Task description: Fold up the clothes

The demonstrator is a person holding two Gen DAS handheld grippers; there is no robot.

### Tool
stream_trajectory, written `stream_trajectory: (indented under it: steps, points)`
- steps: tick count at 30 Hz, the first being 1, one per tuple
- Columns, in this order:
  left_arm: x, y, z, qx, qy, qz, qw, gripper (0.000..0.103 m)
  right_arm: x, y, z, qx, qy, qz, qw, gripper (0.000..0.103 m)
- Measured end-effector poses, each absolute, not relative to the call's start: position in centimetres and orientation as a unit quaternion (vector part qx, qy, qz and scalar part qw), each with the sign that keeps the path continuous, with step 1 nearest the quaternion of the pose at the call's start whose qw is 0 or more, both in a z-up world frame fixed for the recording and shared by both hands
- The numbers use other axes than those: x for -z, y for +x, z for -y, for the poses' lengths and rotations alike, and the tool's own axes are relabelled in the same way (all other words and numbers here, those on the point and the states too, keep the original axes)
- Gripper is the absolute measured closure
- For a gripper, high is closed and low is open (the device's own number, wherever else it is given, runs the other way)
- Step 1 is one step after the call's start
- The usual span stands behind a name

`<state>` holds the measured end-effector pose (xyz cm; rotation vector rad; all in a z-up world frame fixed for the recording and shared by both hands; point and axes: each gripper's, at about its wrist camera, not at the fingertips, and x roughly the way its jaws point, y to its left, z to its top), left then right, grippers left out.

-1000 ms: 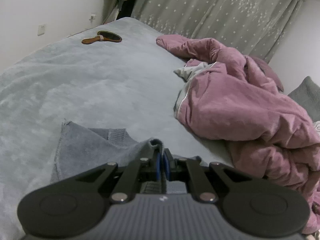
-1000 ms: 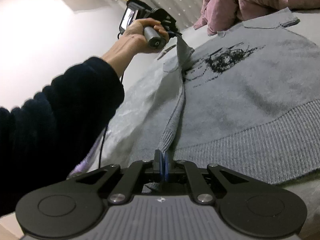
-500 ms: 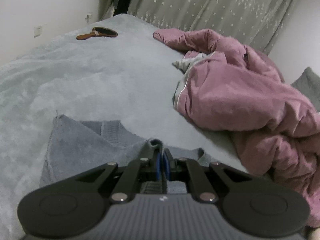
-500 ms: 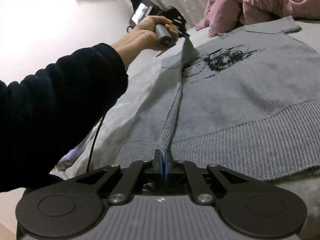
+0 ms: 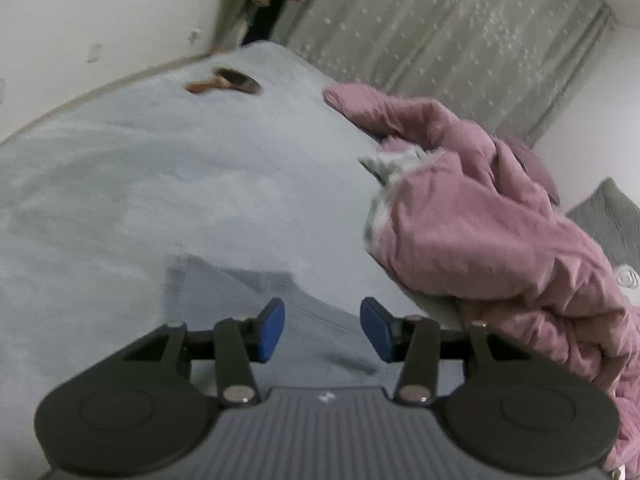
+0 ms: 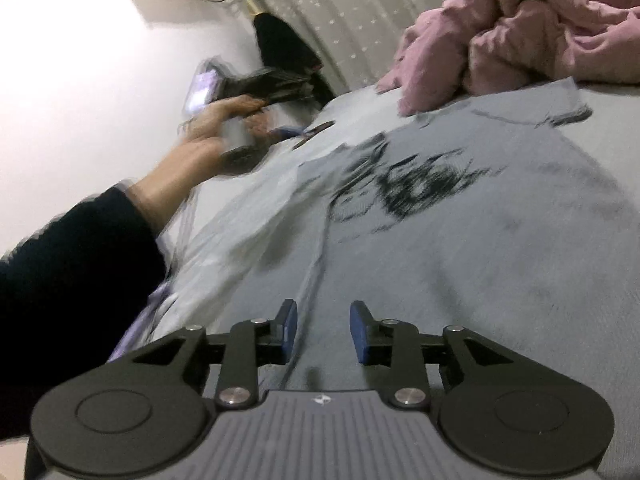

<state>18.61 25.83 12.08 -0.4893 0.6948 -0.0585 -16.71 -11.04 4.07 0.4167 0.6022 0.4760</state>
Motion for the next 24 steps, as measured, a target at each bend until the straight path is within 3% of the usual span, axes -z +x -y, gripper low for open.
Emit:
stream_trajectory:
  steps: [9, 24]
  points:
    - [-9.6, 8.6, -31.2, -0.02, -0.269, -0.375, 0.887, 0.057, -6.0, -5.1, 9.9, -0.235, 0.186, -0.351, 0.887, 0.072]
    - [-4.7, 3.7, -26.8, -0.006, -0.184, -0.43, 0.884, 0.062, -4.0, 2.6, 1.9, -0.29, 0.123, -0.4, 0.861, 0.072]
